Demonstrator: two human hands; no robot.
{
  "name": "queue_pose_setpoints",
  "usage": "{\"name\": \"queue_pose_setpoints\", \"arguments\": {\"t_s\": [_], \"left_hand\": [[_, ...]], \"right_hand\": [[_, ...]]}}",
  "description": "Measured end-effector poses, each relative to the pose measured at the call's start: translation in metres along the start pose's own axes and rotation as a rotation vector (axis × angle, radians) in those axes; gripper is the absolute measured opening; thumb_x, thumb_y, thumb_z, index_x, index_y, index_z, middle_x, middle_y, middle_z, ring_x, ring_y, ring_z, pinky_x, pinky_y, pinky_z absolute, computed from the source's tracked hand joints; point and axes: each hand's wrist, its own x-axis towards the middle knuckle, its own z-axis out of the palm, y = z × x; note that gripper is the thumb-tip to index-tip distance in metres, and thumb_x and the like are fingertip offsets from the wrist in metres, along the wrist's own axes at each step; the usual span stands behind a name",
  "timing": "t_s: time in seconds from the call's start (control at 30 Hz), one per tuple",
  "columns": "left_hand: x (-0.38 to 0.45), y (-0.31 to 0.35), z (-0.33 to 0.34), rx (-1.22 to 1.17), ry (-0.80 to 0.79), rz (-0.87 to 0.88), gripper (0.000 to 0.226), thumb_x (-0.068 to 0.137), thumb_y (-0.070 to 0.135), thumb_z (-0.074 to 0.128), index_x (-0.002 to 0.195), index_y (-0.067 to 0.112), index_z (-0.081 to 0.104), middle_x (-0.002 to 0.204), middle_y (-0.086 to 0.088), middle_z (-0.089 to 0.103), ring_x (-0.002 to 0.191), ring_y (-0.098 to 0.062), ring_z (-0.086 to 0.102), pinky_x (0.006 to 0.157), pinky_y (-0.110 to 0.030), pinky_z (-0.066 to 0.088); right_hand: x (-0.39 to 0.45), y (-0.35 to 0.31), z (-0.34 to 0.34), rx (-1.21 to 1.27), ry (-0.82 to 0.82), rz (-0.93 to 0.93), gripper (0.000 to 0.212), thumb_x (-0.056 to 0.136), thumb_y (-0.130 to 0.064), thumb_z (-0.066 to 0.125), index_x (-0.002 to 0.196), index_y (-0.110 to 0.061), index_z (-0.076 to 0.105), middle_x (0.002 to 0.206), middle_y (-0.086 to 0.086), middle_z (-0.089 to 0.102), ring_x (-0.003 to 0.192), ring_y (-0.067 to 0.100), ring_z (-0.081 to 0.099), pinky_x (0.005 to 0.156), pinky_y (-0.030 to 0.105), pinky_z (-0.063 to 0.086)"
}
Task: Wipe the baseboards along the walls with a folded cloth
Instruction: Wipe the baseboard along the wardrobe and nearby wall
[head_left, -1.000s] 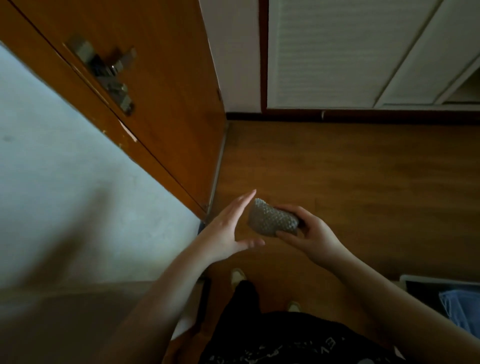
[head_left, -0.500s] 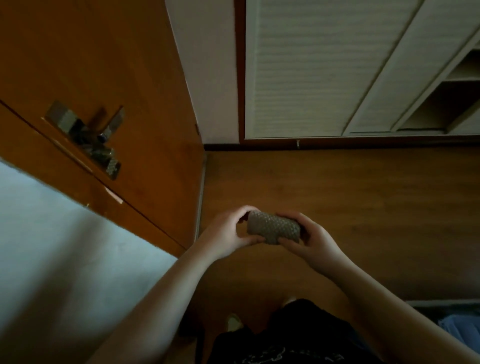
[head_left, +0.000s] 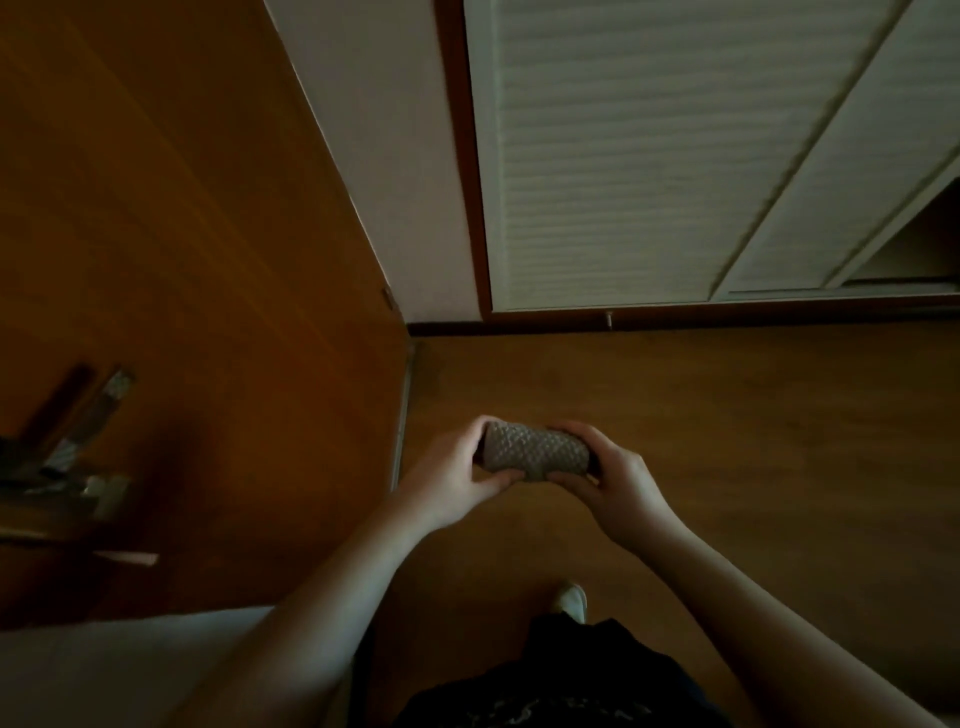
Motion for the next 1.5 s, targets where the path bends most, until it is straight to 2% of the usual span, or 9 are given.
{"name": "queue_pose_setpoints", "arguments": {"t_s": [0.27,0.37,0.47,0.63,0.77,0.9,1.0,1.23,1.5], "left_hand": [[0.064,-0.012,-0.042,0.088,0.247,0.024,0.048,0.084,0.028,0.076,0.126,0.016,0.058,0.114,0.008,0.064,0.101,0.003,0.056,0.079,-0.001,0.043],[0.091,-0.031,-0.063,0.074,0.285,0.015,0.045,0.083,0.024,0.078,0.122,0.014,0.06,0.108,0.012,0.062,0.095,0.007,0.054,0.077,0.002,0.041],[0.124,-0.056,-0.083,0.033,0.261,0.004,0.044,0.082,0.027,0.078,0.121,0.018,0.059,0.104,0.021,0.057,0.09,0.017,0.053,0.077,0.001,0.041],[0.187,-0.09,-0.106,-0.008,0.164,0.033,0.047,0.079,0.034,0.076,0.121,0.024,0.057,0.11,0.019,0.058,0.102,0.003,0.057,0.084,-0.007,0.043],[0.23,-0.105,-0.118,-0.02,0.125,0.116,0.052,0.074,0.039,0.071,0.121,0.022,0.057,0.111,0.017,0.056,0.106,0.01,0.048,0.086,0.003,0.036],[0.269,-0.115,-0.121,-0.017,0.05,0.136,0.053,0.074,0.037,0.07,0.122,0.022,0.055,0.117,0.009,0.062,0.113,0.009,0.045,0.09,0.005,0.033],[0.304,-0.126,-0.118,-0.029,0.028,0.107,0.054,0.075,0.036,0.07,0.125,0.025,0.053,0.12,0.009,0.061,0.115,0.01,0.045,0.092,0.005,0.032],[0.378,-0.156,-0.105,-0.038,0.018,-0.071,0.052,0.082,0.036,0.066,0.132,0.034,0.05,0.125,0.021,0.057,0.114,0.013,0.052,0.092,-0.005,0.042],[0.426,-0.239,-0.078,-0.077,0.027,-0.143,0.054,0.078,0.048,0.059,0.129,0.051,0.044,0.118,0.051,0.045,0.115,0.026,0.041,0.089,0.005,0.034]], "right_hand": [[0.1,-0.004,-0.007,0.046,-0.011,-0.102,0.051,0.084,-0.012,0.074,0.125,-0.031,0.05,0.114,-0.028,0.057,0.108,-0.015,0.056,0.084,0.005,0.047],[0.142,-0.006,-0.001,0.037,-0.03,-0.093,0.05,0.083,-0.014,0.075,0.125,-0.028,0.052,0.112,-0.026,0.057,0.107,-0.015,0.056,0.083,0.006,0.048],[0.187,-0.006,0.004,-0.008,-0.092,-0.107,0.054,0.082,-0.018,0.077,0.126,-0.031,0.048,0.113,-0.025,0.056,0.106,-0.012,0.057,0.083,0.007,0.049],[0.249,-0.004,0.006,-0.129,-0.055,-0.127,0.071,0.075,-0.038,0.08,0.137,-0.026,0.048,0.125,-0.016,0.055,0.11,-0.004,0.056,0.089,0.01,0.047],[0.281,0.005,0.003,-0.173,0.011,-0.159,0.063,0.076,-0.034,0.081,0.133,-0.024,0.055,0.12,-0.016,0.059,0.108,-0.016,0.053,0.087,0.001,0.041],[0.309,0.021,-0.005,-0.155,0.03,-0.165,0.058,0.078,-0.037,0.076,0.13,-0.028,0.053,0.118,-0.026,0.054,0.11,-0.012,0.055,0.086,0.004,0.045],[0.342,0.048,-0.013,-0.14,0.004,-0.171,0.058,0.078,-0.033,0.075,0.13,-0.026,0.053,0.119,-0.02,0.056,0.111,-0.007,0.056,0.087,0.01,0.048],[0.43,0.113,-0.019,-0.101,-0.043,-0.166,0.058,0.075,-0.024,0.077,0.128,-0.018,0.054,0.117,-0.018,0.053,0.109,-0.018,0.05,0.087,0.002,0.042],[0.491,0.177,0.02,-0.098,-0.149,-0.084,0.057,0.076,-0.024,0.08,0.126,-0.016,0.055,0.117,-0.014,0.055,0.102,-0.005,0.056,0.084,0.008,0.047]]}}
